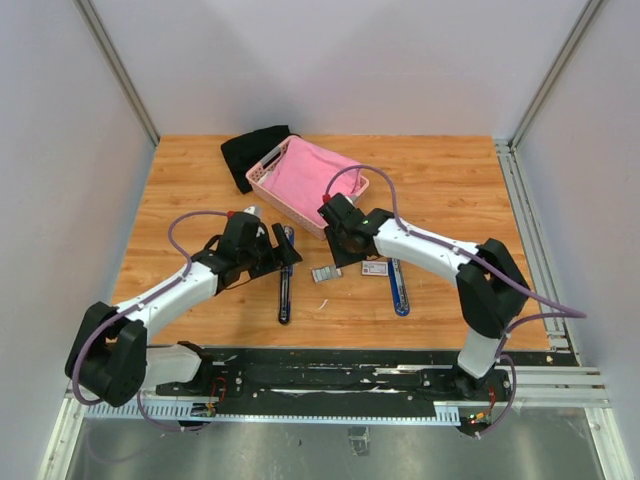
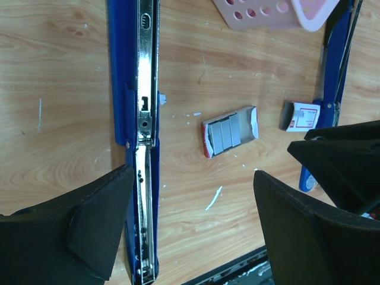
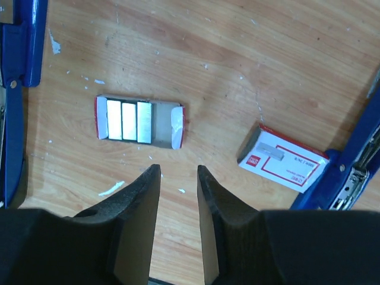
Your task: Load the staples into the stapler
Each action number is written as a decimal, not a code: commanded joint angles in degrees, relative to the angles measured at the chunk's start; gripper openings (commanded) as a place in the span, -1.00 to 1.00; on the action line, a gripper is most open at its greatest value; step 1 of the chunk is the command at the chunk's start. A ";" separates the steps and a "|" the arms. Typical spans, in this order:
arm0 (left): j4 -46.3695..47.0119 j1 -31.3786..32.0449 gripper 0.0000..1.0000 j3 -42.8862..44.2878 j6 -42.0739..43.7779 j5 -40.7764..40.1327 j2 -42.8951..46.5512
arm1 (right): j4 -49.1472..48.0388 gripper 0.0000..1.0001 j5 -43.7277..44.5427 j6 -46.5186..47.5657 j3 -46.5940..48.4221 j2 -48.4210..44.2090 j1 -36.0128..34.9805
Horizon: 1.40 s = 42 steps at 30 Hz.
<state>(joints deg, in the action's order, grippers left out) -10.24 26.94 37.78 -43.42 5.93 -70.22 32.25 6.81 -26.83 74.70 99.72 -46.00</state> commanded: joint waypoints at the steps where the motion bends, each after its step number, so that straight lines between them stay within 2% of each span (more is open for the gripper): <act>1: 0.70 -0.83 0.69 0.95 3.25 1.81 -1.43 | 2.59 -0.35 4.04 -1.28 4.78 4.34 -2.30; 7: 5.02 -0.83 0.41 2.00 4.36 6.68 -4.28 | 2.60 -0.35 4.16 -0.34 7.72 8.77 -3.22; 11: 7.54 -0.75 0.11 2.87 3.19 9.57 -8.48 | 2.74 -0.34 3.74 -0.33 9.74 11.39 -3.22; 16: 9.60 -0.57 -0.06 4.06 2.45 11.59 -12.67 | 3.08 -0.35 3.25 -0.33 12.11 13.47 -3.24; 21: 11.06 0.59 -0.14 5.35 1.67 13.18 -17.09 | 3.18 -0.36 2.02 -0.63 12.94 16.46 -3.26; 35: 9.32 3.19 -0.20 8.13 3.12 10.38 -23.80 | 2.91 -0.36 0.29 -1.19 13.40 18.30 -3.22; 42: 7.22 4.12 -0.35 9.38 3.94 7.78 -25.92 | 2.88 -0.40 1.43 -1.14 12.81 19.08 -3.26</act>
<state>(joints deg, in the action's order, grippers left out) -1.65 30.26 45.25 -40.73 15.90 -94.78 34.24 7.49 -27.22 86.83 117.03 -48.51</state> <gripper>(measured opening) 0.335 0.305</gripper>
